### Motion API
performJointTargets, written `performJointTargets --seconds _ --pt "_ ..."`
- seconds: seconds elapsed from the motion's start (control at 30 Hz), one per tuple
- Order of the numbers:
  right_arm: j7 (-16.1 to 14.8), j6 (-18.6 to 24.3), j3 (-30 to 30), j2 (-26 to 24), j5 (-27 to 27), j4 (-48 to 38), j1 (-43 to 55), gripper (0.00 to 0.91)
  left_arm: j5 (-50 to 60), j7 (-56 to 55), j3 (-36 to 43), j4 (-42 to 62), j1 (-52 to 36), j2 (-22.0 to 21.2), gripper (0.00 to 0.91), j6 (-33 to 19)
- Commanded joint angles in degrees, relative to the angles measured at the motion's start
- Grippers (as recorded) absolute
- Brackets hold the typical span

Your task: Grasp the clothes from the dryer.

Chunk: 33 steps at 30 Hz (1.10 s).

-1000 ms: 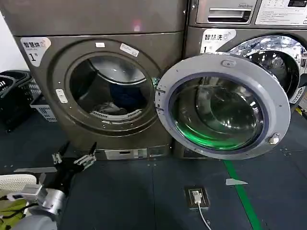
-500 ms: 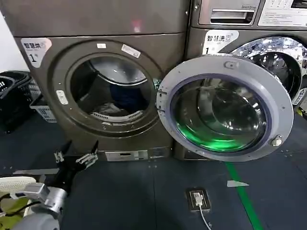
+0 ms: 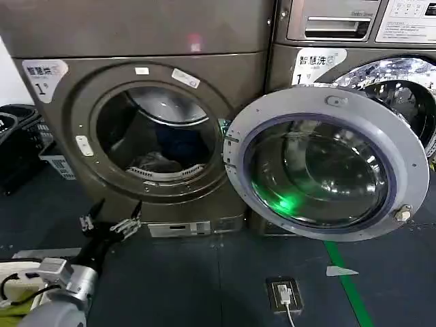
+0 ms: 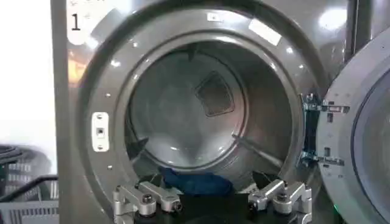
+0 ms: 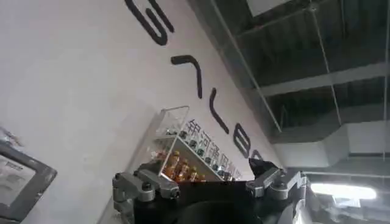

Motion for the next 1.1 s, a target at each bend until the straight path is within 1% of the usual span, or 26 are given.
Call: performJointTargets --seconds 0.03,0.27,1.1 --pt "-0.79 0.05 0.13 0.08 0.02 0.01 -0.15 0.907 0.01 0.00 0.10 0.07 0.08 0.16 0.907 0.02" --pt "-0.30 -0.35 0.26 -0.09 0.86 0.12 -0.15 0.907 0.03 0.02 0.19 -0.04 0.12 -0.05 0.907 0.01" --pt "-0.74 0.98 -0.07 1.08 0.71 1.14 -0.13 0.907 0.35 0.13 0.65 0.72 -0.76 -0.34 0.907 -0.11"
